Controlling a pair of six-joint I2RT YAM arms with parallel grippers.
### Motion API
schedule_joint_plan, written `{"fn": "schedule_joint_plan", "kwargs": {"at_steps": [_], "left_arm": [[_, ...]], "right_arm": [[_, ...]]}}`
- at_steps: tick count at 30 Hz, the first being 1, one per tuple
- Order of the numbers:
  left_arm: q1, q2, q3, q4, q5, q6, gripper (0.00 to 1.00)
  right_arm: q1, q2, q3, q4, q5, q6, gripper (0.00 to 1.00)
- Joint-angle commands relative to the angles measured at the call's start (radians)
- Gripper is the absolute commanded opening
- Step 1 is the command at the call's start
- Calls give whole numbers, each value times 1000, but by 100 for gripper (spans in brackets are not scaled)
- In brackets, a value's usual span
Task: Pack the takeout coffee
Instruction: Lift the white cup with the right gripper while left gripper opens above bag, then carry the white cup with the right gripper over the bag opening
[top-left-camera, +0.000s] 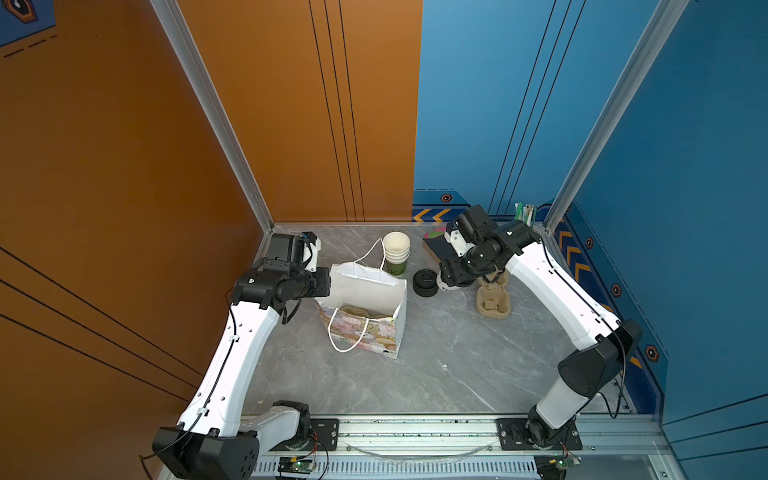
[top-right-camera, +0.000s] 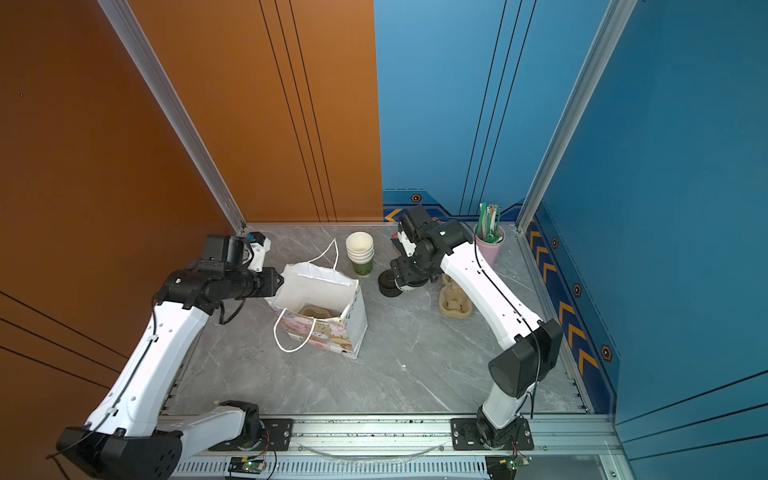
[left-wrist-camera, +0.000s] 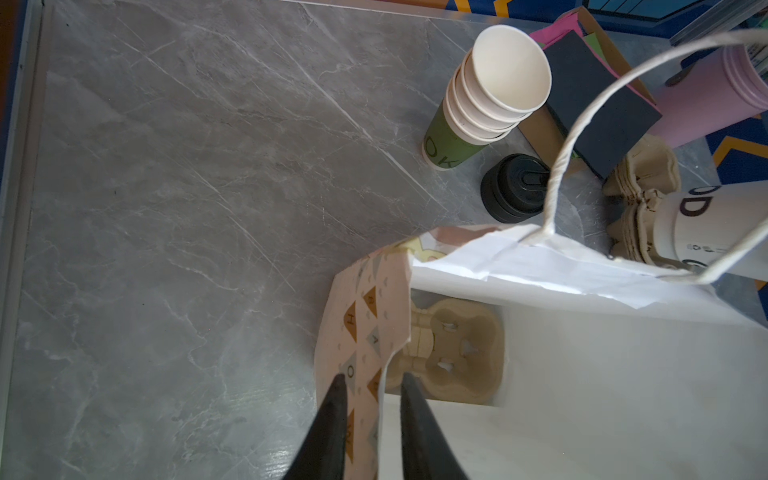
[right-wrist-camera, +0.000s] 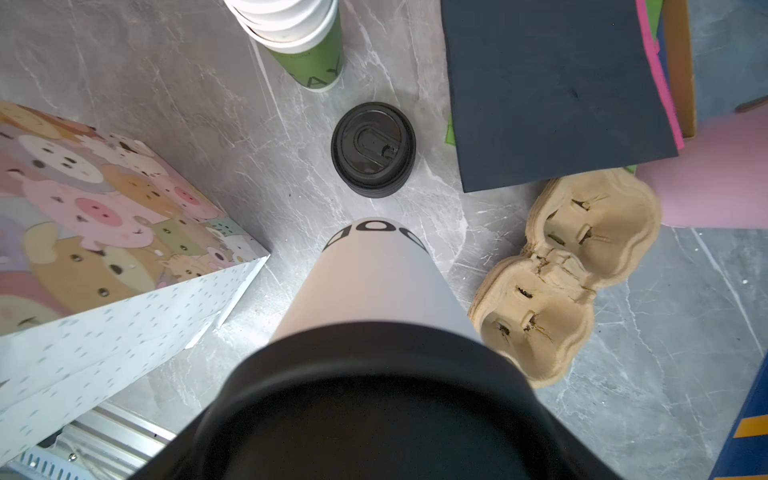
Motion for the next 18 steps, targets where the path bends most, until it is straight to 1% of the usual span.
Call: {"fn": "schedule_joint_plan", "kwargs": {"at_steps": [1, 12, 18], "left_arm": [[3, 9, 10, 2, 25, 2, 17], [-11, 25, 2, 19, 38, -10, 1], [-19, 31, 2, 21, 41, -16, 0]], "right_arm": [[24, -24, 60, -71, -1, -11, 87], [81, -25, 183, -128, -14, -11, 87], [107, -24, 253, -151, -30, -6, 87]]}}
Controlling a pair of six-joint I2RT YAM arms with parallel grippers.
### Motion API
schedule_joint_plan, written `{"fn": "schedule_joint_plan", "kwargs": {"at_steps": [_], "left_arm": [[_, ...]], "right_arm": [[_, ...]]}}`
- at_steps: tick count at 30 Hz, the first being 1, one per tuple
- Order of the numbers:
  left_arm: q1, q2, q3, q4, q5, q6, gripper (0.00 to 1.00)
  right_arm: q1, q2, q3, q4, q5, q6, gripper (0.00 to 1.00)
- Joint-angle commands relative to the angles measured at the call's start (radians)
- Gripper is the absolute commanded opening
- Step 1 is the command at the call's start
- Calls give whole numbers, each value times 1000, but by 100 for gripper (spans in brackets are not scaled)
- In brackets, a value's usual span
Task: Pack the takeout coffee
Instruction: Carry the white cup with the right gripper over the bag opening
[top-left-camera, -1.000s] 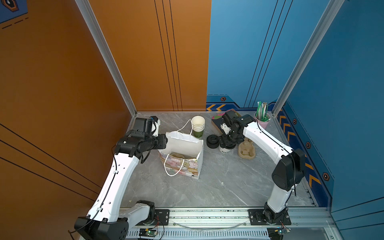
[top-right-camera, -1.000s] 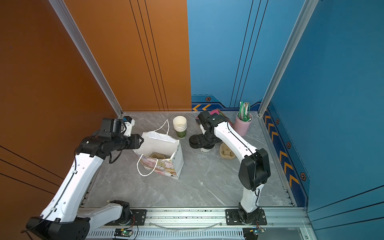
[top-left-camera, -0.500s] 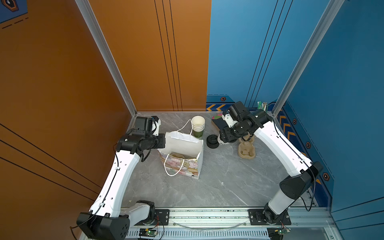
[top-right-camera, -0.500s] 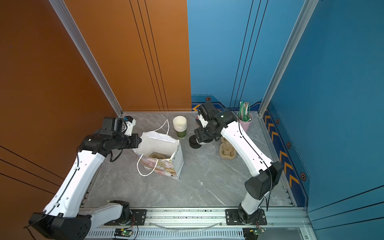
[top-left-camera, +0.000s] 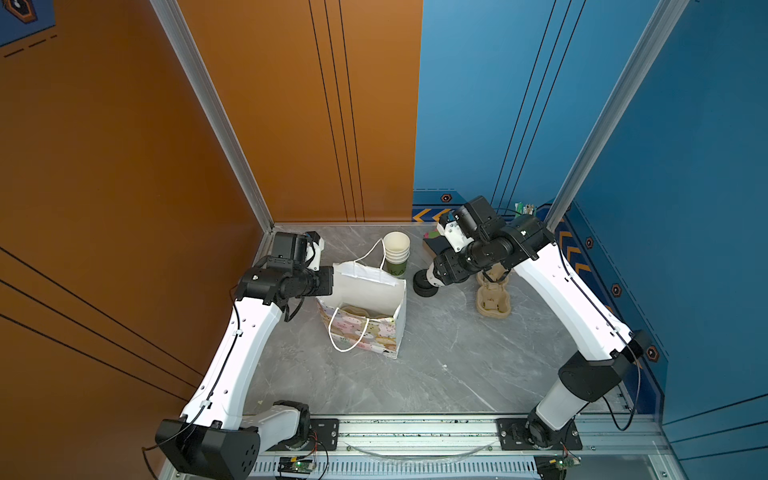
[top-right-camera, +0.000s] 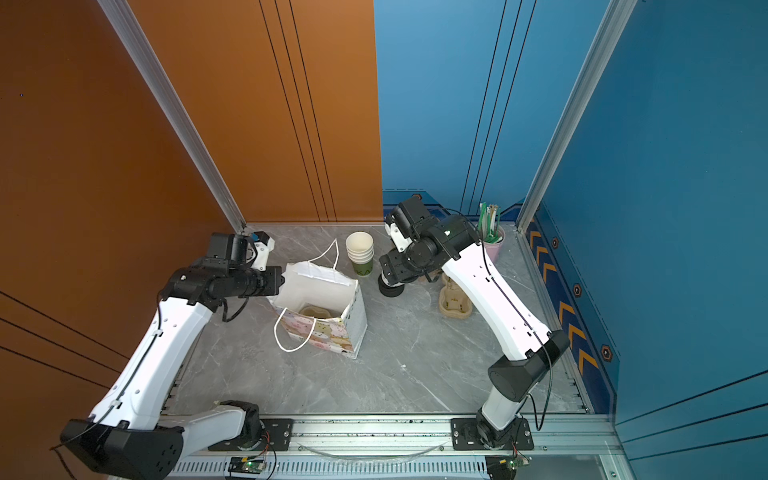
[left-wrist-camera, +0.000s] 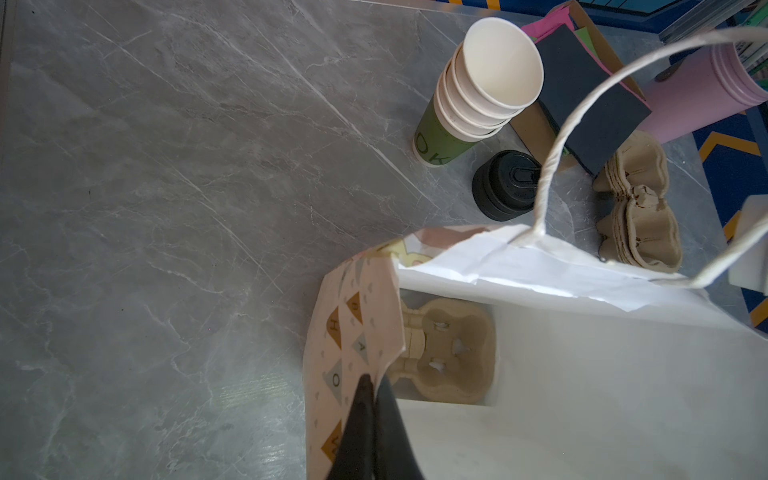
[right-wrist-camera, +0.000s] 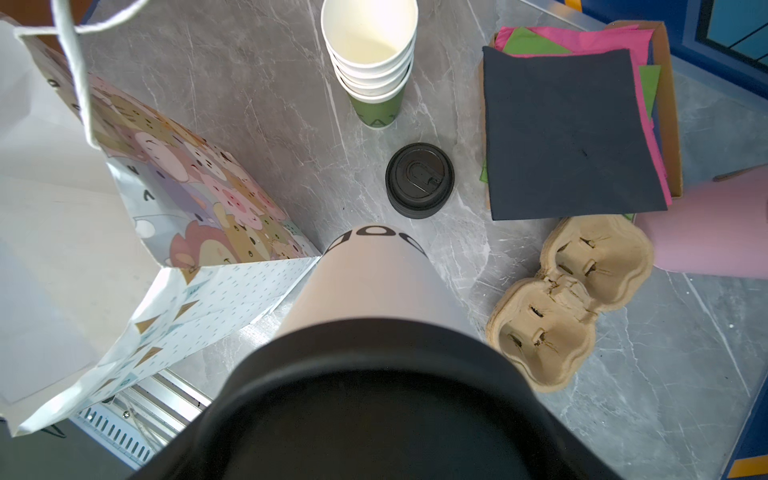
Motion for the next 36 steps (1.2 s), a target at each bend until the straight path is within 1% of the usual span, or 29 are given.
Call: {"fn": "schedule_joint_plan", "kwargs": {"at_steps": [1, 9, 10, 16, 27, 36], "left_arm": [[-8, 9, 2, 8, 17, -9, 0], [-19, 8, 2, 14, 16, -16, 0], [-19, 8, 3, 16, 16, -17, 0], [-28, 6, 2, 22, 16, -24, 0], [-44, 1, 2, 31, 16, -36, 0], [-56, -3, 2, 36, 9, -44, 0]], "right_arm": [[19, -20, 61, -45, -19, -6, 87], [51, -5, 167, -73, -34, -4, 87], [81, 0, 182, -75, -39, -4, 87], [127, 32, 257, -77, -60, -1, 87], [226, 142, 377, -80, -102, 5, 87], [276, 238, 423, -80, -91, 3, 87]]}}
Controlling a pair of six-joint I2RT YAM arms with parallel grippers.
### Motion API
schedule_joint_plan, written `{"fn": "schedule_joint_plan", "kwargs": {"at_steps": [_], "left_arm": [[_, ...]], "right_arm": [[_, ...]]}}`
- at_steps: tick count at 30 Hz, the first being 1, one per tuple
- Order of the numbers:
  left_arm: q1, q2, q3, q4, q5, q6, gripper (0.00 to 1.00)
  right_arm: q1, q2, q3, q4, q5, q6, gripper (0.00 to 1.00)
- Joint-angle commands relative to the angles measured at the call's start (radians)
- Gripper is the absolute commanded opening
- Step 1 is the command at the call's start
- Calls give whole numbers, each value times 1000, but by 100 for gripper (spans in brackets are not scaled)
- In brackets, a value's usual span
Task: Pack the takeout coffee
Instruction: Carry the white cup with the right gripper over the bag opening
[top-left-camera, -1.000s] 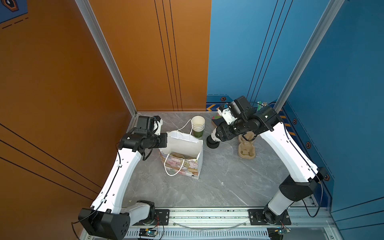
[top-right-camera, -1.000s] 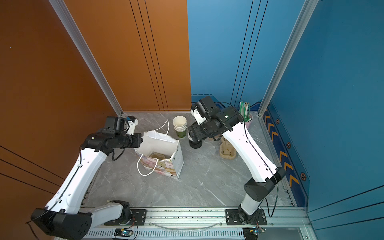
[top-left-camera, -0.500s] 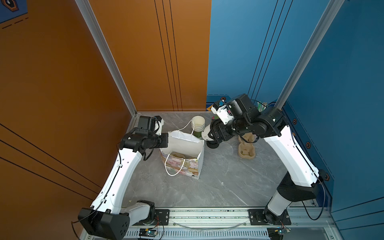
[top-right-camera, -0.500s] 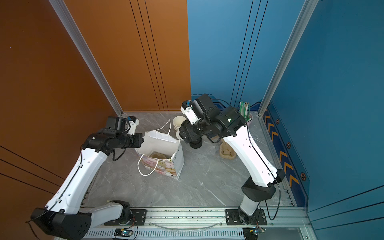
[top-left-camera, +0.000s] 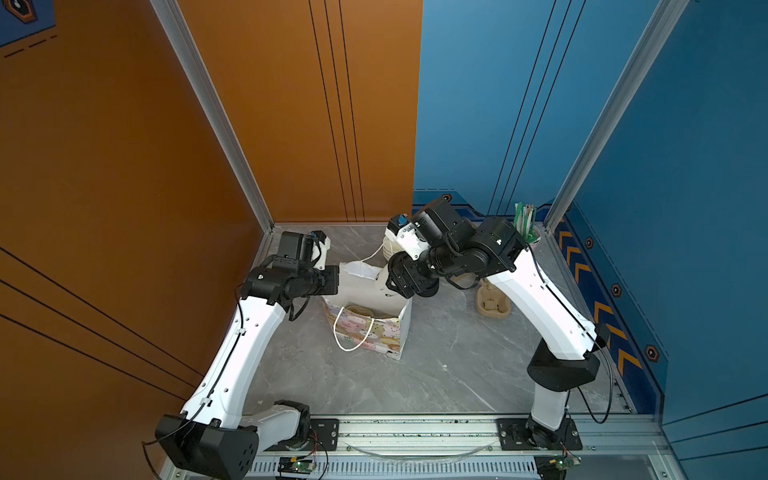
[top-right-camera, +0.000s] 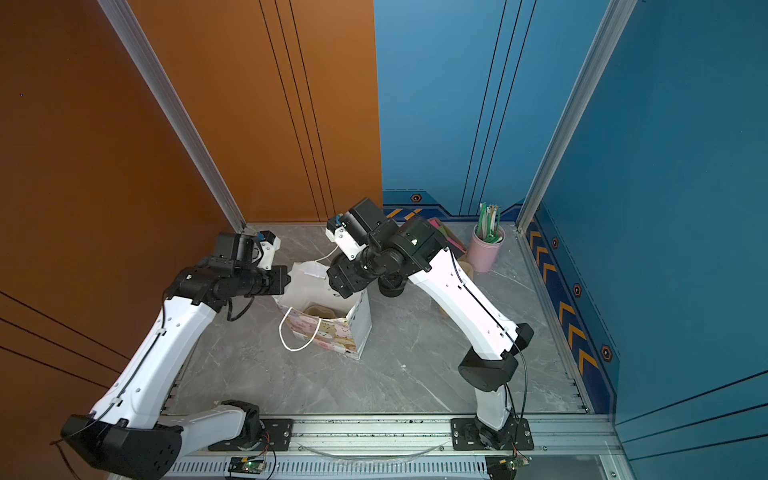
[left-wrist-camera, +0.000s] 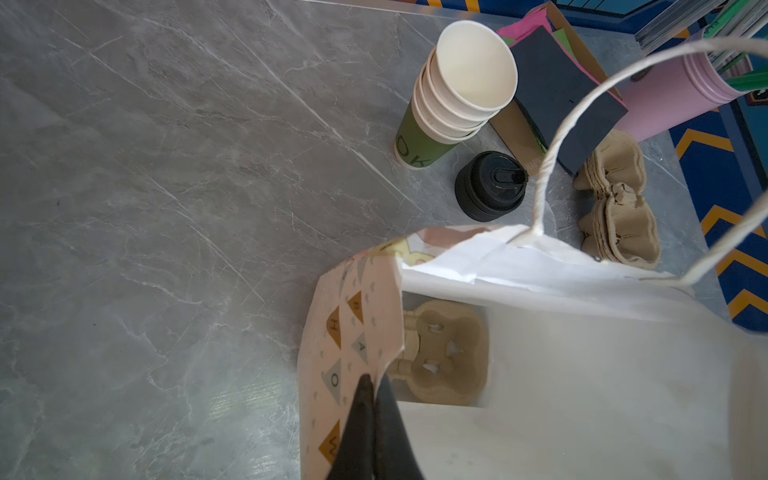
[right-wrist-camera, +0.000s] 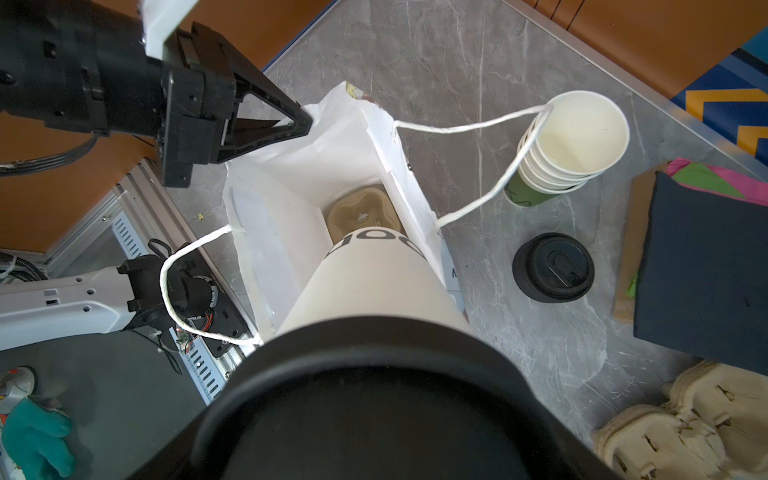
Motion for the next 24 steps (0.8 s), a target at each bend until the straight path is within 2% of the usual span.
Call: {"fn": "schedule_joint_plan", "kwargs": {"at_steps": [1, 24], "left_arm": [[-10, -8, 2, 10, 8, -18, 0], [-21, -6, -6, 28, 0, -19, 0]], "right_arm": [[16, 40, 36, -19, 0, 3, 87], [61, 256, 42, -40, 48, -36, 87]]}}
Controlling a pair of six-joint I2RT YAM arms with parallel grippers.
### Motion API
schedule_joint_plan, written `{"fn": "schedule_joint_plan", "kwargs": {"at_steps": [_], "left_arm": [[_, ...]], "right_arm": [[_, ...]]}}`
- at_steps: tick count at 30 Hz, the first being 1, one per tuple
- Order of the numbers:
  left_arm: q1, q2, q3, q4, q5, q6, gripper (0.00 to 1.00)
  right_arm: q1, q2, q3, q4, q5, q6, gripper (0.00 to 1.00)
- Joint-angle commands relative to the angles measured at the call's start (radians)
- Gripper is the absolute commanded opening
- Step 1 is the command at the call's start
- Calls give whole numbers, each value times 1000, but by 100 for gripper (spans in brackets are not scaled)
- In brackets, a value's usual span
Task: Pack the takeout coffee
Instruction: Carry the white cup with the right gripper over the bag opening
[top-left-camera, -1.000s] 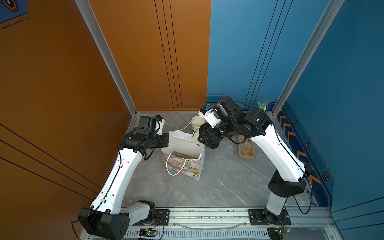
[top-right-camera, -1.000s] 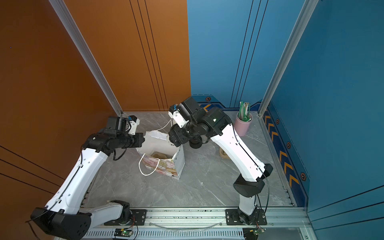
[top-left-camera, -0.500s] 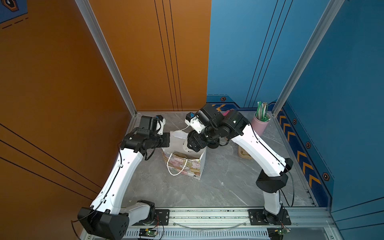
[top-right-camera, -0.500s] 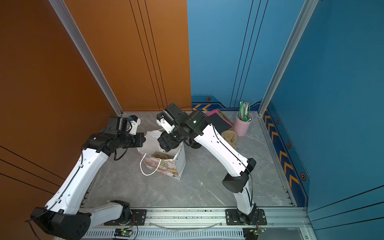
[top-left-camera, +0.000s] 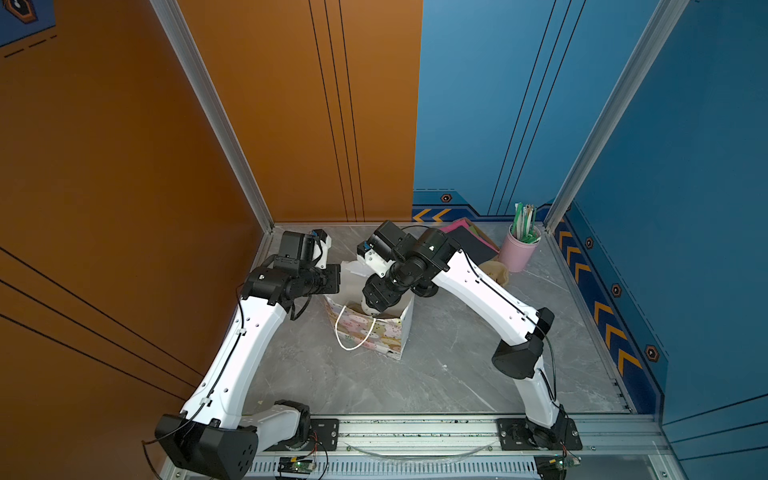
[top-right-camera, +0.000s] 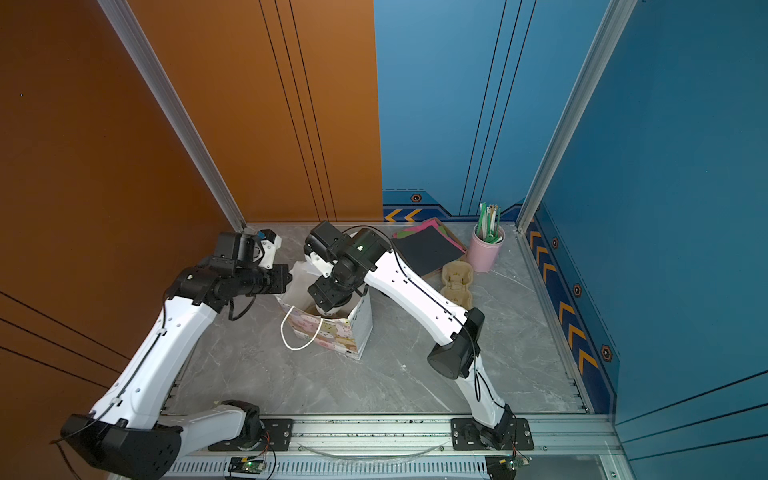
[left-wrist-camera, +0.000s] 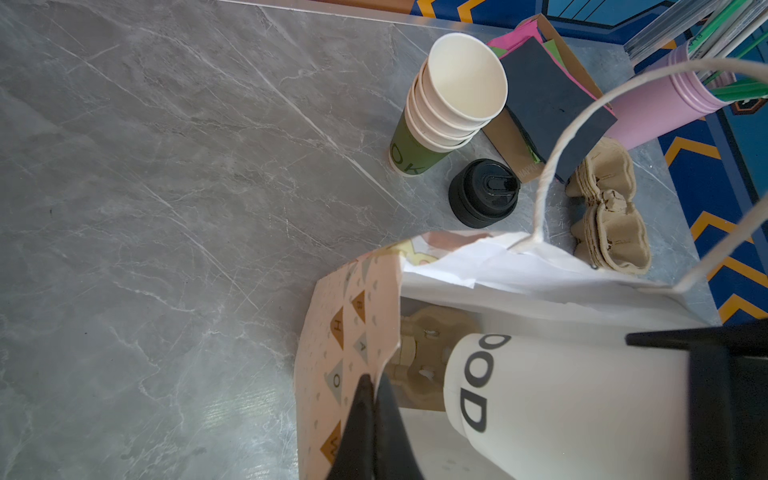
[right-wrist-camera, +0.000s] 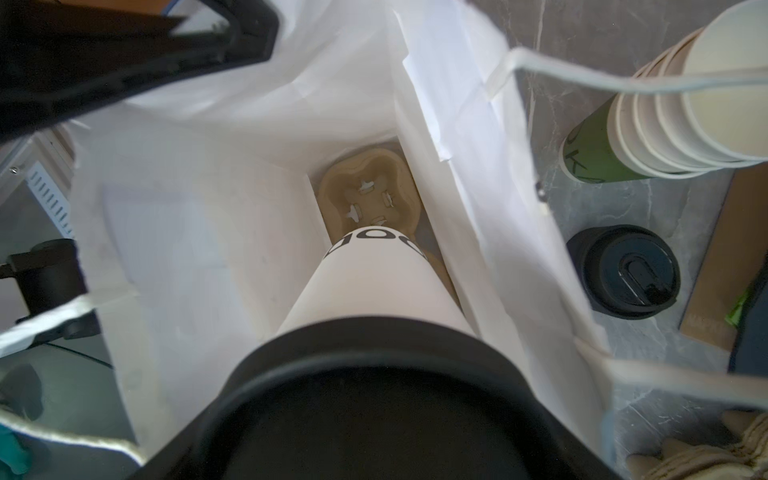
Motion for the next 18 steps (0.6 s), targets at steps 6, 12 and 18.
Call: {"fn": "schedule_joint_plan", "kwargs": {"at_steps": [6, 12, 18], "left_arm": [[-10, -8, -11, 11, -2, -2, 0], [-11, -7, -13, 14, -4, 1, 0], [-10, -8, -17, 20, -6, 3, 0]], "right_arm": [[10, 54, 2, -42, 41, -35, 87], [10, 87, -5, -42, 40, -47, 87], [11, 106, -36, -41, 46, -56, 87]]}}
